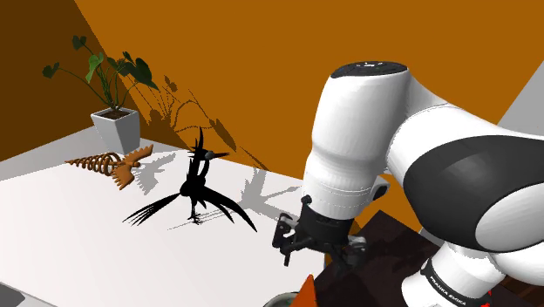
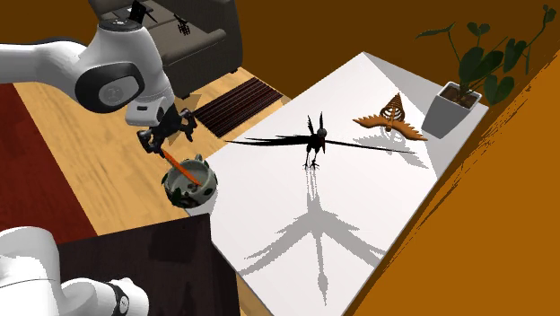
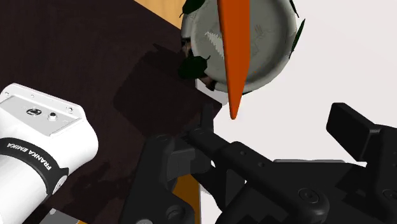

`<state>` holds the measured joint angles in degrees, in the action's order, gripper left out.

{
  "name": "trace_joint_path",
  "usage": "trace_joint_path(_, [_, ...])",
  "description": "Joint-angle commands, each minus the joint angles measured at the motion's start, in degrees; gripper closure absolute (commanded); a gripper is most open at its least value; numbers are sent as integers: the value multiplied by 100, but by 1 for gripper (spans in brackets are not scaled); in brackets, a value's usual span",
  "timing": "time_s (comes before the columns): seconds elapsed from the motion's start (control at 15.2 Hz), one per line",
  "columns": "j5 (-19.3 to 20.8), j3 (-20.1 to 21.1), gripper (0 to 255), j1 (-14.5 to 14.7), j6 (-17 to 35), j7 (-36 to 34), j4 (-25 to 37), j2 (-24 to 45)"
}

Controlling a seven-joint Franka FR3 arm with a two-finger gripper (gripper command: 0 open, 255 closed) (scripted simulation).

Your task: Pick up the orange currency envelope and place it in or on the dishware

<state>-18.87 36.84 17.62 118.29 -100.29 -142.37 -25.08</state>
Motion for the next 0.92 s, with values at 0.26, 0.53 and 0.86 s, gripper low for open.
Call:
trace_joint_path(0.26, [54,-187,0,-1,-635,19,420,-219])
trace_joint_path(0.53, [73,-232,0,-5,-796,20,540,-260])
trace_joint_path(0.86, [73,-231,0,-5,-795,20,539,-259])
